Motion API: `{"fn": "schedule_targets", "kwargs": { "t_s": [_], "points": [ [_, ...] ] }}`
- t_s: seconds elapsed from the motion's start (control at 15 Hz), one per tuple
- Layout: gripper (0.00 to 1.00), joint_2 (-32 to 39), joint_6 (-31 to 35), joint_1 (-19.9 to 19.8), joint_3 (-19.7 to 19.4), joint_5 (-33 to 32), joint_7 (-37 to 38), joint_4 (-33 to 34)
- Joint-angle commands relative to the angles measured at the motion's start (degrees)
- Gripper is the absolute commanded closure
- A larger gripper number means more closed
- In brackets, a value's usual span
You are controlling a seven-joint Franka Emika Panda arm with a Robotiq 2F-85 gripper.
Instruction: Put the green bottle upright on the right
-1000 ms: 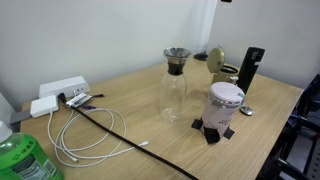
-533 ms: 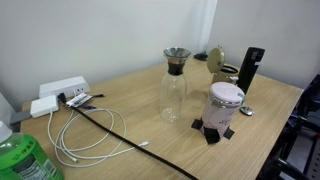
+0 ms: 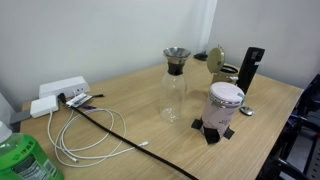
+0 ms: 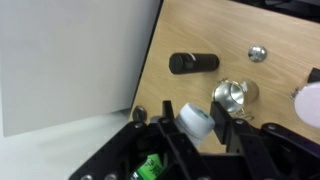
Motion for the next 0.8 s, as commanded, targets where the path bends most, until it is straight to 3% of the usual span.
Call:
{"fn": "schedule_targets", "kwargs": {
  "t_s": [0.0,0.4,0.53,0.73],
  "points": [
    [0.84,1.4,-10.3,-1.6,1.1,-2.4,-0.6,0.7],
    [0.84,3.2,-26.5,0.9,0.0,-2.3,-7.1,-1.5],
    [0.84,3.6,-28.3,2.3,-0.6,-1.6,-11.0,-2.6],
    [0.84,4.4,-25.9,4.2,-1.4,2.7,-15.3,-5.5]
  ]
}}
